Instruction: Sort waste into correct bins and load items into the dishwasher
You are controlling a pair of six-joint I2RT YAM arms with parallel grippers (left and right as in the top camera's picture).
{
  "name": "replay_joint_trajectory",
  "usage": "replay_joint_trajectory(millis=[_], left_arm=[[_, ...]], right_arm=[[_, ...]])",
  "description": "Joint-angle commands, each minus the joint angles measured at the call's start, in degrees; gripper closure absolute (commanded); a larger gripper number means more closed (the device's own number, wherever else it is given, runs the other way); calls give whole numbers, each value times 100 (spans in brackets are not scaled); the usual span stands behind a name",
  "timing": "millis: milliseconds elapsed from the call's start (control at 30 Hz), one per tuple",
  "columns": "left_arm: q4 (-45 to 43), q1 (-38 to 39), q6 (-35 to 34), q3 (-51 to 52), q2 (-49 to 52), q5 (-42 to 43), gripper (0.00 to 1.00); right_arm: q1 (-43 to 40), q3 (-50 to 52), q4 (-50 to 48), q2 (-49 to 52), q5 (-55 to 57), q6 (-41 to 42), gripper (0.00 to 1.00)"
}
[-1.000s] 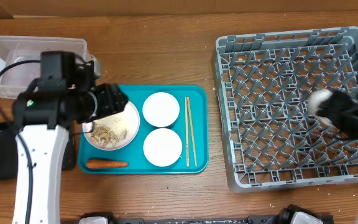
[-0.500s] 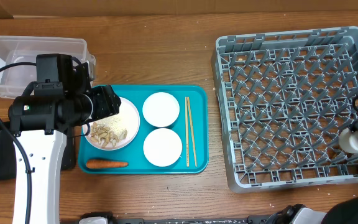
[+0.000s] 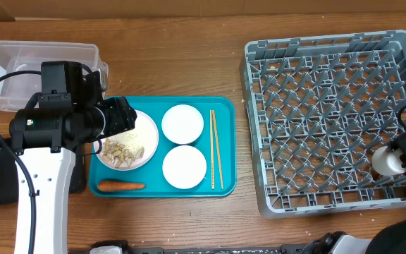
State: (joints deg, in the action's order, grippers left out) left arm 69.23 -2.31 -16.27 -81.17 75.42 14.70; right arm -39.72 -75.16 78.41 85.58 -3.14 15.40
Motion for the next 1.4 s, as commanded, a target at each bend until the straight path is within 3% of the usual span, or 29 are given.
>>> replay_joint_trajectory(millis=[0,67,133,167,233,500,767,1100,1367], left_arm=[[0,-17,107,-70,-4,-48,35],[11,-17,107,-70,-4,-46,35],[26,-17,107,-70,-4,-48,35],[37,-17,109,-70,-4,-48,35],[42,-17,109,-70,-4,-48,36],[46,-17,109,-70,-4,-52,35],[190,-17,107,-70,-4,-328,31],[457,-20,35,-63,33,-859,29],[704,-31,-481,-61,33,-1458,28]], right_arm=[[-15,-109,-15,-33,-122,-59,64],[-15,-109,-17,-31,-90,-59,54],[-15,-109,-4,-31,-85,-59,22],[-15,-107,-4,-31,-85,-59,12],[-15,-107,-4,-31,-85,-57,5],[-13,-109,-116,-33,-520,-68,4],[699,-415,-302,-293,-2518,-1307,7],[4118,-817,-1154,-463,-2413,-1364,7],[6454,-815,-2028,431,-1360,-717,9]])
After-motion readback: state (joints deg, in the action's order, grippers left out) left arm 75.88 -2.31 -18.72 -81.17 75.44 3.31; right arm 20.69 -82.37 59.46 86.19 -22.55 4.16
